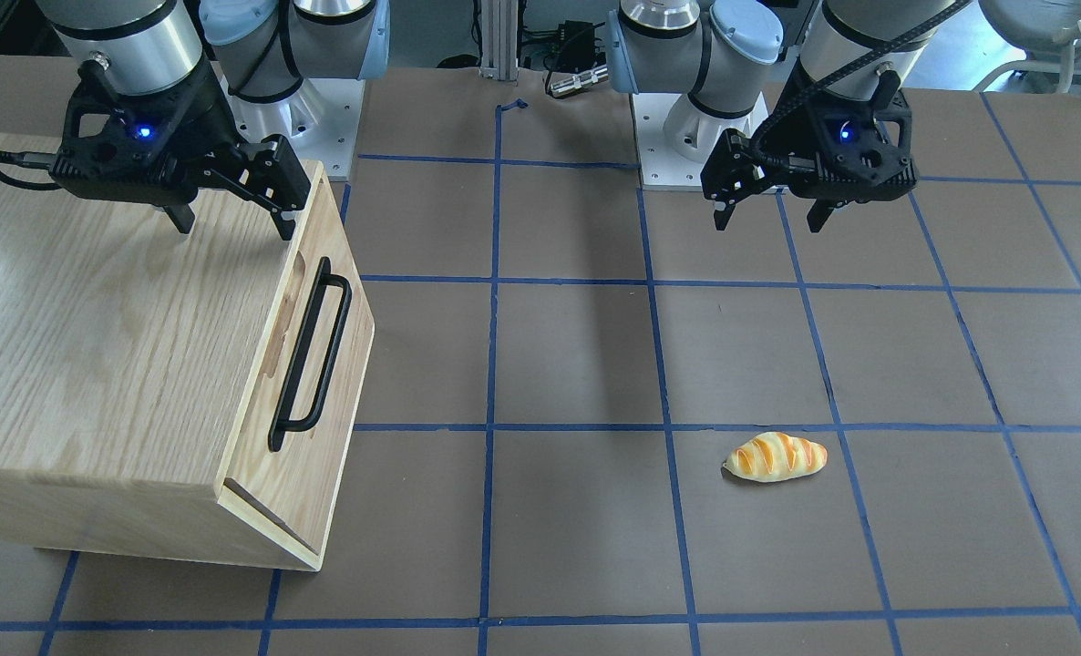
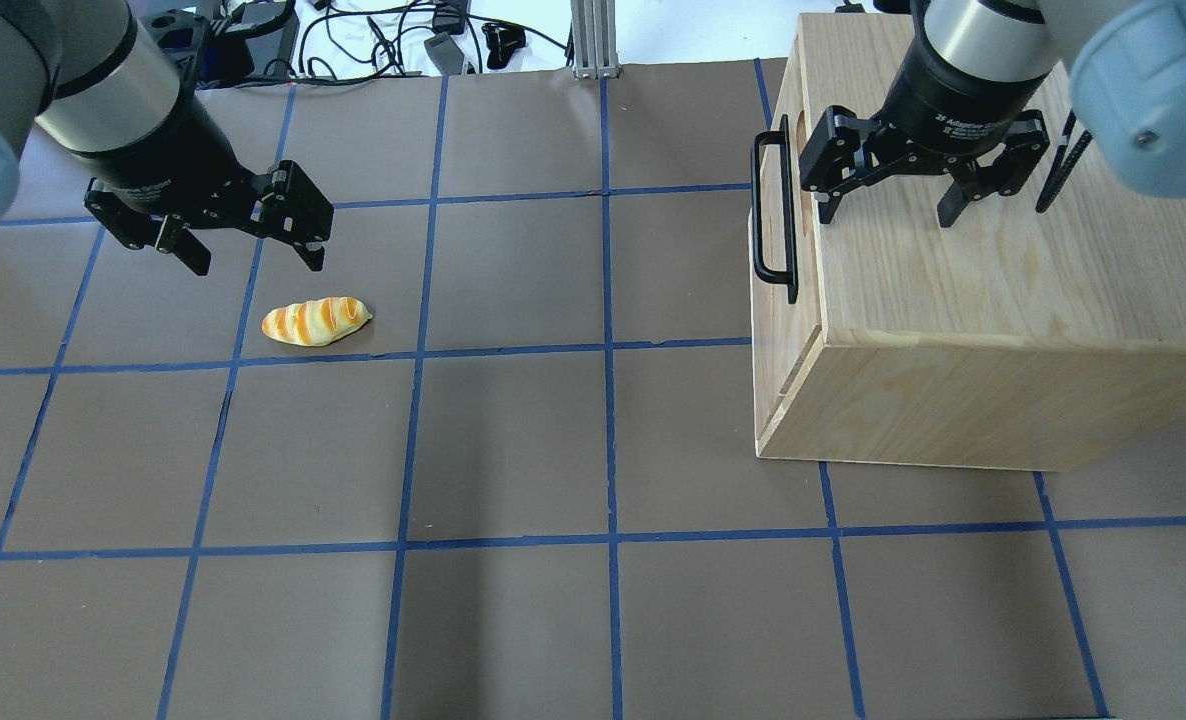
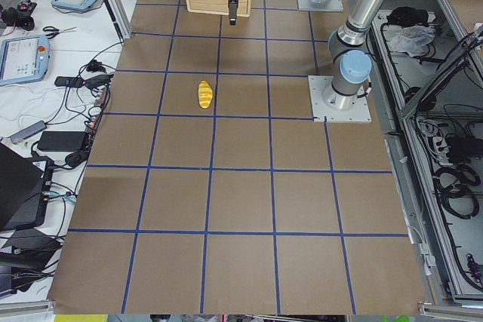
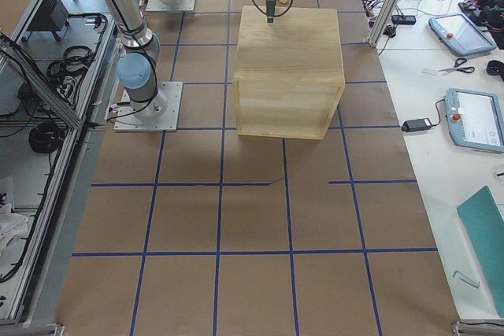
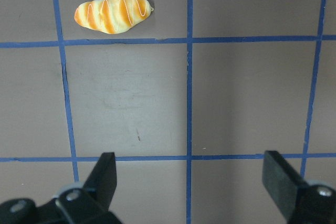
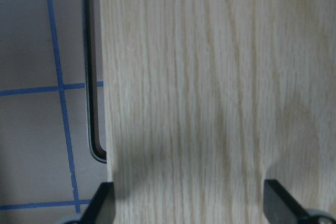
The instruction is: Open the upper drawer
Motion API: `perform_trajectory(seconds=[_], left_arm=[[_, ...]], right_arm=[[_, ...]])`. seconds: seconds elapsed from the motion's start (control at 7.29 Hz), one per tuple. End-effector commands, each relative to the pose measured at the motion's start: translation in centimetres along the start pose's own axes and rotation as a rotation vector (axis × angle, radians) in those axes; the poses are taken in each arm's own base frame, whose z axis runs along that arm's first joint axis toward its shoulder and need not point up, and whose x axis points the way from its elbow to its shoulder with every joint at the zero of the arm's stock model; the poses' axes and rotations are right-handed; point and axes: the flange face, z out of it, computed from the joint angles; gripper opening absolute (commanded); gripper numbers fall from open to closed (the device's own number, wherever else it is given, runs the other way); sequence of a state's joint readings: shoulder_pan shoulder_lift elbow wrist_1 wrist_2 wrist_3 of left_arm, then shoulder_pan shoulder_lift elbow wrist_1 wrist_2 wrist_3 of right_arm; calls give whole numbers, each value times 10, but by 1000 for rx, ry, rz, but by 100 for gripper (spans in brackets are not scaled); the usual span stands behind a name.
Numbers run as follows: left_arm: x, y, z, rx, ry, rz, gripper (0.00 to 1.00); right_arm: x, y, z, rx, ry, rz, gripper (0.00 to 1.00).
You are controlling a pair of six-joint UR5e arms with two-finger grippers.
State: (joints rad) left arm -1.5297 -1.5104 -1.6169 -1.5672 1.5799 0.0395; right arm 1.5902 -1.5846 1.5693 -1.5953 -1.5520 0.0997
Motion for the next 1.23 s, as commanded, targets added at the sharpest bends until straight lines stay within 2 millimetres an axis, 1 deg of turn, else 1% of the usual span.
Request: perform_trajectory(seconds=[0.0, 0.27, 0.41, 0.55, 0.69, 0.82, 0.96, 1.1], left_arm=[[-4, -3, -1, 2, 4, -5, 100], [-6, -6, 0, -4, 3, -21, 100], [-6, -6, 9, -24, 4, -12, 100], [-10, -5, 5, -18, 4, -24, 100], [-19, -10, 12, -32, 6, -36, 100], [-17, -13, 9, -15, 3, -44, 100], [-16, -14, 11, -19, 12, -46, 100], [-5, -25, 11, 28, 105, -62, 100]], right_arm=[[0, 0, 0, 0, 0, 0, 100], [0, 0, 0, 0, -1, 0, 100], [0, 0, 0, 0, -1, 0, 100], [0, 0, 0, 0, 0, 0, 100], [0, 0, 0, 0, 0, 0, 100], [0, 0, 0, 0, 0, 0, 100], [0, 0, 0, 0, 0, 0, 100], [0, 0, 0, 0, 0, 0, 100]])
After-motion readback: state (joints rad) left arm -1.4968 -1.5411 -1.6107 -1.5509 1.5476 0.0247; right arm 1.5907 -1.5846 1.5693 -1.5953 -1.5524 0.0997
